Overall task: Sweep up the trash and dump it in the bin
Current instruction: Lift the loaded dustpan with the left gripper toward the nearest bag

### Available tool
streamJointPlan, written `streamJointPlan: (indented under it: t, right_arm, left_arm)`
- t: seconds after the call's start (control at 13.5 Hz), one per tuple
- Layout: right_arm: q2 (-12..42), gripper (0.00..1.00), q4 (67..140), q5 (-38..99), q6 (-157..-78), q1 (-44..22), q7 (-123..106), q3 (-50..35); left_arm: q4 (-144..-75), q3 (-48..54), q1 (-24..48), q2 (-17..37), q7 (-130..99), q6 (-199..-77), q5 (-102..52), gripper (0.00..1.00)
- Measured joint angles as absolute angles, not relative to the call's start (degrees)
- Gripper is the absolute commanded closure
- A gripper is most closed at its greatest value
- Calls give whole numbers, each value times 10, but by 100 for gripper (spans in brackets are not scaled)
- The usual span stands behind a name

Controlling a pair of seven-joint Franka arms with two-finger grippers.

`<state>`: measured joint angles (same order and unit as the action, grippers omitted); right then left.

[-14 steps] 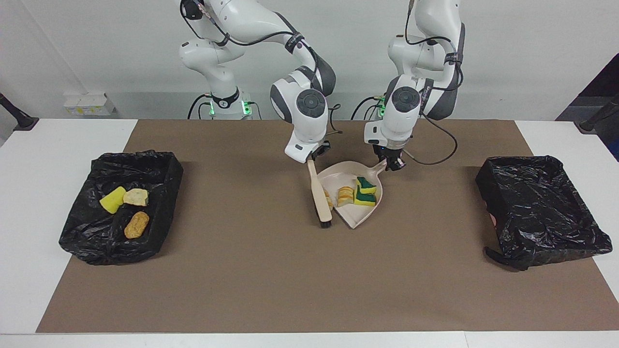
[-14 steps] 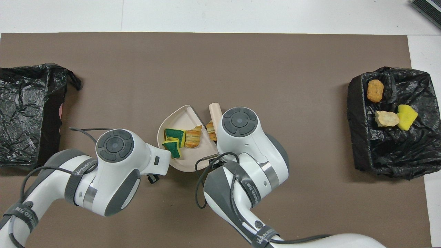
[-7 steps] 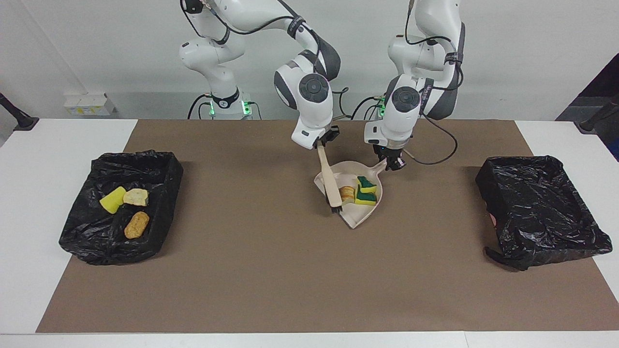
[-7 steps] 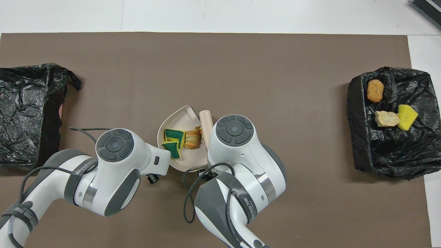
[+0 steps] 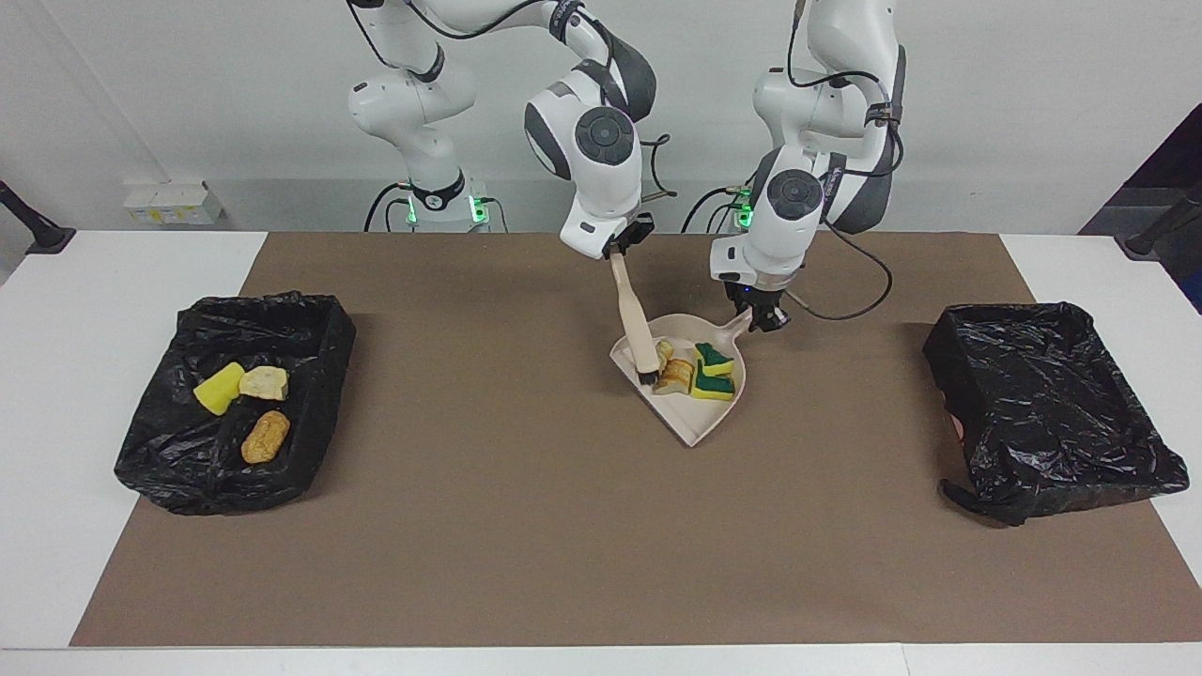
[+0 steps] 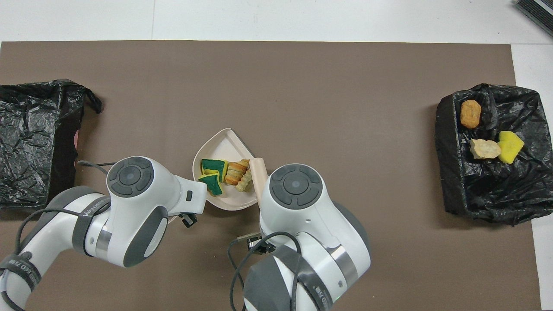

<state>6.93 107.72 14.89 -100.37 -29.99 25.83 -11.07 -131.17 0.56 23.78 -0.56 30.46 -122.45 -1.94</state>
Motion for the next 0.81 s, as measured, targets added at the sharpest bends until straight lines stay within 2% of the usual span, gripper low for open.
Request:
streamJointPlan:
  t: [0.52, 0.81]
  right_arm:
    - [23, 100, 1076, 149, -1012, -306, 296, -107]
    - [-4, 100, 1137, 149, -1048, -310, 337, -109]
  left_arm:
    - [-1304, 3, 208, -6, 303, -1227, -21, 100]
    - [-1278, 1, 169, -17, 285, -1201, -21, 100]
